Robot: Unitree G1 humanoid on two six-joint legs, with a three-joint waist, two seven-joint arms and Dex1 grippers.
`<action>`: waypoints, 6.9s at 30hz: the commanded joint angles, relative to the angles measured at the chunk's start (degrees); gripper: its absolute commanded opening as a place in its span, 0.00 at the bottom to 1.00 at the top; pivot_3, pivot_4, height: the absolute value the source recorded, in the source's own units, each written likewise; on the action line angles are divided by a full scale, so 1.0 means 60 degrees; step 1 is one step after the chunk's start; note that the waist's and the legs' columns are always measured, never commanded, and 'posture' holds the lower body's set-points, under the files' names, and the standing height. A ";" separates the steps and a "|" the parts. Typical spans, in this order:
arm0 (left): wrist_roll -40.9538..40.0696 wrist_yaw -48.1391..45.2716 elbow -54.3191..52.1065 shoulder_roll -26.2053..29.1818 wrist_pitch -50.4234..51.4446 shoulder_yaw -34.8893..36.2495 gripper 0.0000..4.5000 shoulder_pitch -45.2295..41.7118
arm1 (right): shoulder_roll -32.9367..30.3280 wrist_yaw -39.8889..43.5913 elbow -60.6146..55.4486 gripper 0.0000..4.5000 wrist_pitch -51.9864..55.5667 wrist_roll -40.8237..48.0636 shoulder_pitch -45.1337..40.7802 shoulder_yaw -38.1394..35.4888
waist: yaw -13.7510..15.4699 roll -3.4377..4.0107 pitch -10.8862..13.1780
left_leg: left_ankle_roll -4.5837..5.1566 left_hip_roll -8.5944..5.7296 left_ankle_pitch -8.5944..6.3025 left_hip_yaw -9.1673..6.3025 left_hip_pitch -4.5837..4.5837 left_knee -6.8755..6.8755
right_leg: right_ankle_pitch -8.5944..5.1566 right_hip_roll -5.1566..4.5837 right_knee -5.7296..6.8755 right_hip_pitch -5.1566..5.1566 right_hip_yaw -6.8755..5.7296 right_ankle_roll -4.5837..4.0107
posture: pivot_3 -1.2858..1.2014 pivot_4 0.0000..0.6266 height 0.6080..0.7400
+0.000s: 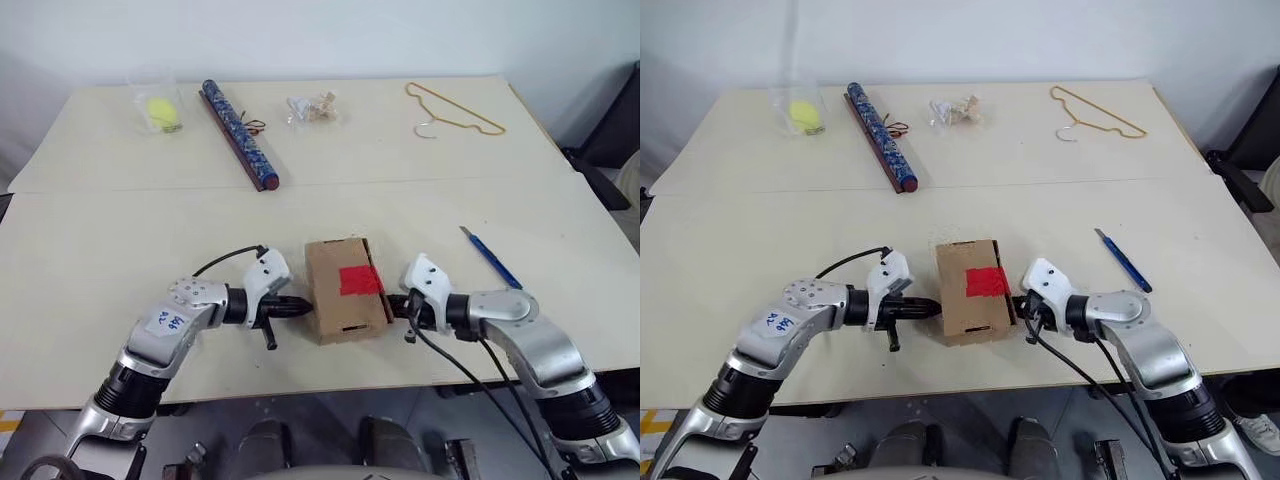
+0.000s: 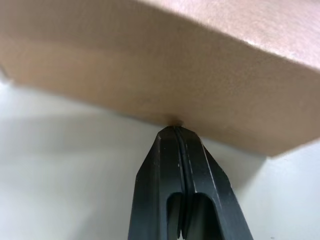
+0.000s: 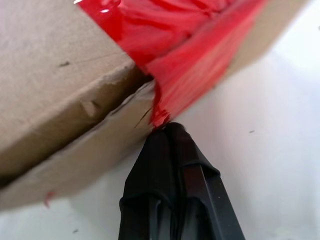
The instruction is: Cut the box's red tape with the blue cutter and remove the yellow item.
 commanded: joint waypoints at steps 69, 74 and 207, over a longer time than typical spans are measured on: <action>0.0831 -0.1225 0.1149 -0.0916 -0.3168 -0.1185 0.00 -0.1854 | 0.0367 -0.6734 0.0782 0.99 0.9383 0.6236 -0.4574 -0.0747 | -0.0186 -0.0004 -0.0005 | 0.0011 0.0003 -0.0006 0.0008 -0.0010 -0.0004 | 0.0009 -0.0002 -0.0005 -0.0012 0.0002 -0.0013 | 0.52 0.24 1.00; 0.0867 -0.1164 0.1147 -0.0923 -0.3174 -0.1219 0.00 -0.1796 | 0.0446 -0.7295 0.0905 0.99 0.9383 0.6135 -0.4564 -0.0397 | -0.0184 -0.0004 -0.0006 | 0.0011 0.0005 -0.0006 0.0009 -0.0009 -0.0004 | 0.0009 -0.0002 -0.0006 -0.0011 0.0002 -0.0013 | 0.52 0.24 1.00; 0.2650 0.0225 0.3319 -0.2831 -0.1452 -0.3350 0.00 -0.2774 | -0.0818 -0.4577 0.3567 0.99 0.7720 0.3065 -0.4305 -0.2061 | 0.0034 0.0040 -0.0330 | 0.0125 -0.0022 -0.0070 -0.0001 0.0015 -0.0035 | 0.0093 -0.0044 -0.0323 0.0144 -0.0082 0.0000 | 0.52 0.24 1.00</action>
